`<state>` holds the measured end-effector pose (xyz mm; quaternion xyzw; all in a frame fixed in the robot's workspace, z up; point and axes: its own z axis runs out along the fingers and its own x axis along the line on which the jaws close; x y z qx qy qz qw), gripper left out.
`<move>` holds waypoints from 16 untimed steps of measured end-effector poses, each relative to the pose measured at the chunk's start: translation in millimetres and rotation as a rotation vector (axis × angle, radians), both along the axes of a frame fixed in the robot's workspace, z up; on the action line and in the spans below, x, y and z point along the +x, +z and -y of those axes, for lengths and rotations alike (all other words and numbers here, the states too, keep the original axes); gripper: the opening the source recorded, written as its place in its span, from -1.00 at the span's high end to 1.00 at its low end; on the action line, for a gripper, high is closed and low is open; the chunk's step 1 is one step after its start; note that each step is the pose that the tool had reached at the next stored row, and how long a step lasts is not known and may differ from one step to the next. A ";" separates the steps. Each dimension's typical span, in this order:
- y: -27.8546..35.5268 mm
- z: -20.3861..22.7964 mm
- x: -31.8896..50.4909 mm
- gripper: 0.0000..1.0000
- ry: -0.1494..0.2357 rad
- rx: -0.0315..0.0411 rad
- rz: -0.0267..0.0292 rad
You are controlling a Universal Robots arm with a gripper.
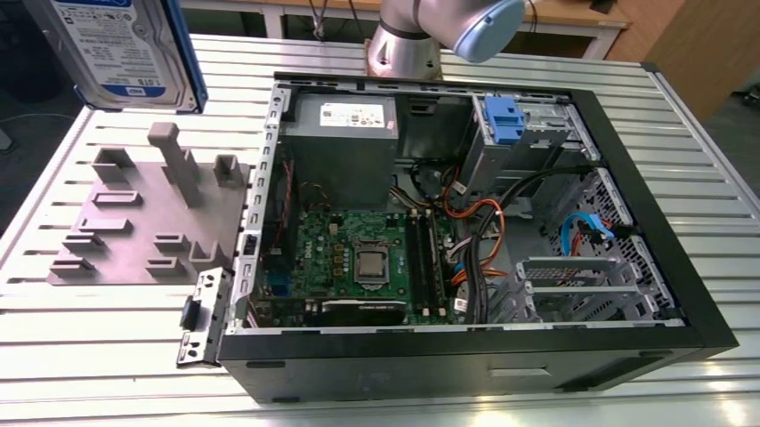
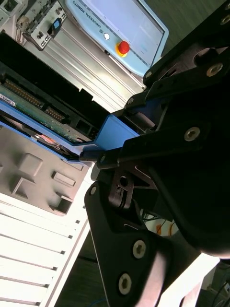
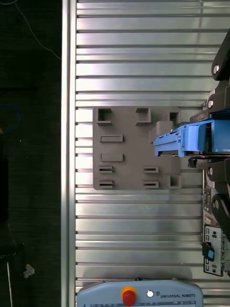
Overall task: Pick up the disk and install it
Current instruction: 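Pick up the disk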
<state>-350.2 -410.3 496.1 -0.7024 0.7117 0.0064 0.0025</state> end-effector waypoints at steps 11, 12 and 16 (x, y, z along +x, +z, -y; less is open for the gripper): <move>-0.2 0.3 7.7 0.26 0.000 0.0000 -0.0001; -0.2 0.4 7.9 0.26 0.000 -0.0001 -0.0001; -0.4 0.8 8.4 0.26 0.000 0.0000 0.0000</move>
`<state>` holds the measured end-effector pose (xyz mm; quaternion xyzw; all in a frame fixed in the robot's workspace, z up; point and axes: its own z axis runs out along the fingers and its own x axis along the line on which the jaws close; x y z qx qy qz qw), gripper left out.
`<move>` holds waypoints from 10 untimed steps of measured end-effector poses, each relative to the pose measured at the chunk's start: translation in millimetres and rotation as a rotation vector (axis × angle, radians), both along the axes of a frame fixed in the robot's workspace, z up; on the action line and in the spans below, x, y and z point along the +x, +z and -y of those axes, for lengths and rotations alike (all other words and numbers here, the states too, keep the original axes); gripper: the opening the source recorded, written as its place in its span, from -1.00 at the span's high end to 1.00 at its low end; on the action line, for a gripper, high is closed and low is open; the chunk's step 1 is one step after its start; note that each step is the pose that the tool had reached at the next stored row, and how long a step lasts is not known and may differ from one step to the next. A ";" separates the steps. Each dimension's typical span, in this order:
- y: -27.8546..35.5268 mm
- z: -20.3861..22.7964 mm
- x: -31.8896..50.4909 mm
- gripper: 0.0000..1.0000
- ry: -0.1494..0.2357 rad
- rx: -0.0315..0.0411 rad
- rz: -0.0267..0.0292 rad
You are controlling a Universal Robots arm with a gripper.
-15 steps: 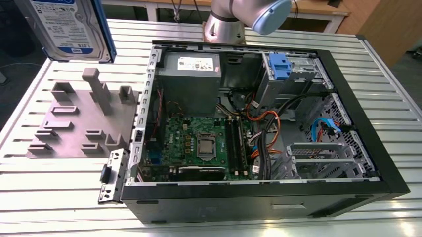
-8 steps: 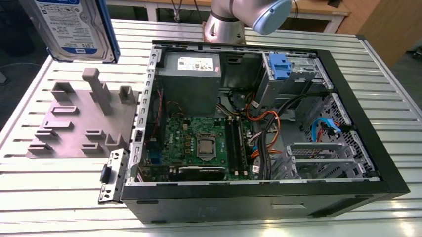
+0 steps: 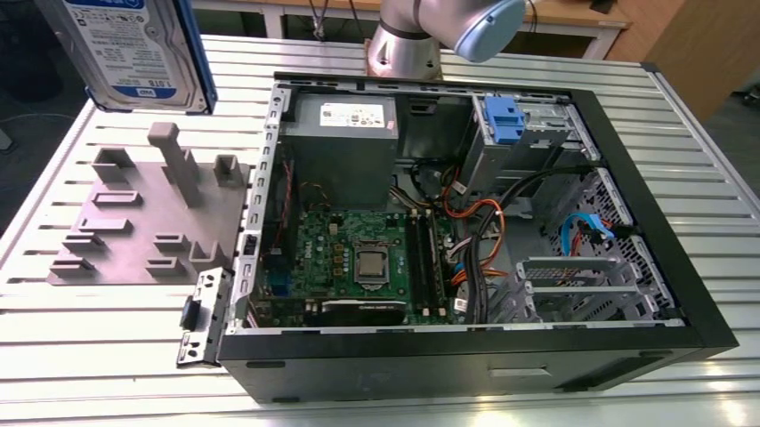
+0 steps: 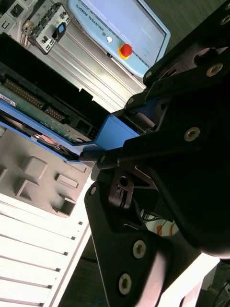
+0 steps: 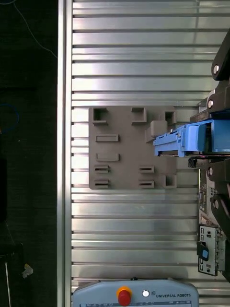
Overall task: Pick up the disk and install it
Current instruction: 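Pick up the disk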
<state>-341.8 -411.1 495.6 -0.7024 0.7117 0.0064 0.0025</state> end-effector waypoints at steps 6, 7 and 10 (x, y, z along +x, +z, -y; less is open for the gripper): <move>-0.9 3.5 2.7 0.26 0.000 -0.0001 -0.0002; -0.9 4.0 4.7 0.26 0.000 -0.0002 -0.0005; -1.1 4.3 10.9 0.26 0.000 -0.0001 -0.0007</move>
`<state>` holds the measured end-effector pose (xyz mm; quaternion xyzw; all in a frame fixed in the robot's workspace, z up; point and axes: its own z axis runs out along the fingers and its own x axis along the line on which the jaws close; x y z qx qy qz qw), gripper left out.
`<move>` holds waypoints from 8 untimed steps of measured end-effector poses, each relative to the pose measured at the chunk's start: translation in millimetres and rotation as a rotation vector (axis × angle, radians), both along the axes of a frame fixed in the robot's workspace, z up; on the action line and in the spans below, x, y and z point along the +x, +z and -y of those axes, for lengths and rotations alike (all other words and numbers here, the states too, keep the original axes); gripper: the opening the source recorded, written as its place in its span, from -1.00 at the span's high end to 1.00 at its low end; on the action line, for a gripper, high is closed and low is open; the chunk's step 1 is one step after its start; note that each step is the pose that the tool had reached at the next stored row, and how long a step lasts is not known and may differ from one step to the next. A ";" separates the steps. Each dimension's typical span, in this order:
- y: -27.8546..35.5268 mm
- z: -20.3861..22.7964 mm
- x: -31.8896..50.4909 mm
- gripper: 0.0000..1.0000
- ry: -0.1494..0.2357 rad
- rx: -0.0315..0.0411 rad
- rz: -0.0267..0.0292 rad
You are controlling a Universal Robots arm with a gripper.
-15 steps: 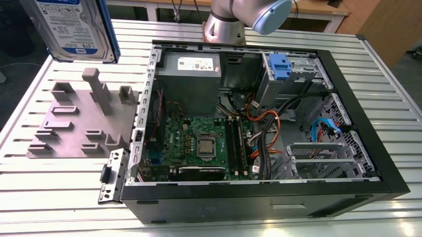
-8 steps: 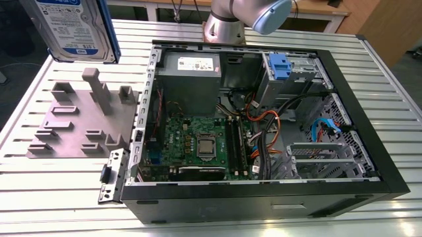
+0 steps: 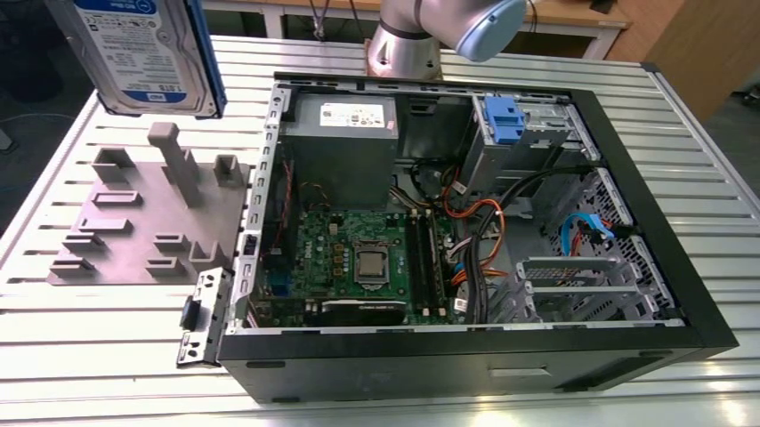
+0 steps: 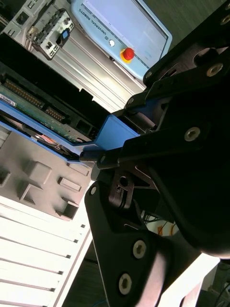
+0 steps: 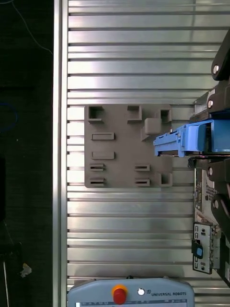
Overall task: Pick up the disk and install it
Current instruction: 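Pick up the disk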
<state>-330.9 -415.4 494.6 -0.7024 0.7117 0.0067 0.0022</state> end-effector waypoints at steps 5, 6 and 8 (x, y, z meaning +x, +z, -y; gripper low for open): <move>-0.1 0.2 3.8 0.26 0.000 0.0000 0.0000; 0.0 0.2 4.1 0.26 0.000 -0.0002 -0.0001; -0.1 0.2 4.6 0.26 0.000 -0.0002 -0.0001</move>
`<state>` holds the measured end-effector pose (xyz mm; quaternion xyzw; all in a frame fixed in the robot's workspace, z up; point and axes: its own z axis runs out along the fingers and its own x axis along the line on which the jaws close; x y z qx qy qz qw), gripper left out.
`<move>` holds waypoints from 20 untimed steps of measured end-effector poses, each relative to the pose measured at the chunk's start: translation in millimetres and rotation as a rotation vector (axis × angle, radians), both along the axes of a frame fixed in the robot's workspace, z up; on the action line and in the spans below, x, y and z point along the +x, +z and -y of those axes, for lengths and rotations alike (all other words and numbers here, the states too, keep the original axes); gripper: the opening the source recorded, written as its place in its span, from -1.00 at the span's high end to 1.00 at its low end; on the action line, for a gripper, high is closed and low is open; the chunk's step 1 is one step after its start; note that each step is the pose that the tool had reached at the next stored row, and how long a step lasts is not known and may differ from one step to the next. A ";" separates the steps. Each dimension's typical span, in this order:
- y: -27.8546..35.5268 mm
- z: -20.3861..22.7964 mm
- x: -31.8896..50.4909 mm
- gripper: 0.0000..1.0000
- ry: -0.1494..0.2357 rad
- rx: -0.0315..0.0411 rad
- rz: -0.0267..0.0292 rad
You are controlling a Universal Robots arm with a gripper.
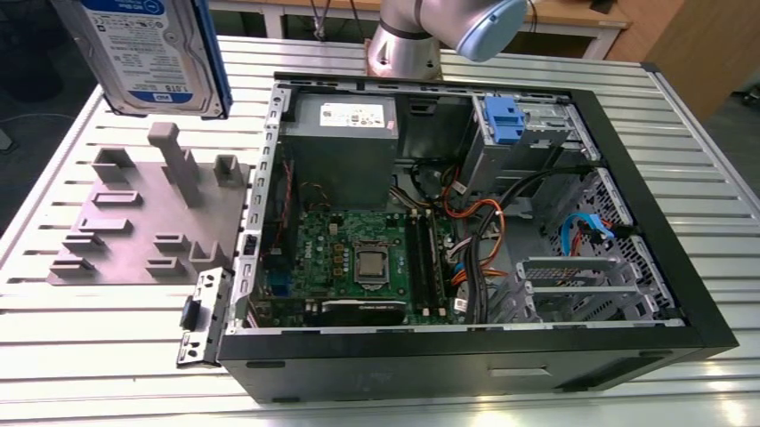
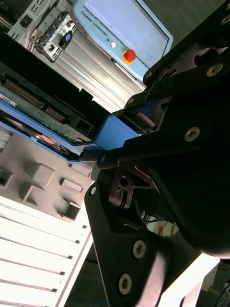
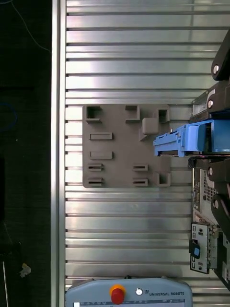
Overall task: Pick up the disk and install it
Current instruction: 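Pick up the disk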
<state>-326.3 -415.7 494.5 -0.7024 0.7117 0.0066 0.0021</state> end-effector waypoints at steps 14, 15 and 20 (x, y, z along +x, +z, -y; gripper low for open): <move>0.0 4.2 3.8 0.26 0.000 -0.0001 0.0001; -0.1 4.7 3.9 0.26 0.000 -0.0001 0.0001; -0.1 5.4 5.2 0.26 0.000 -0.0014 0.0000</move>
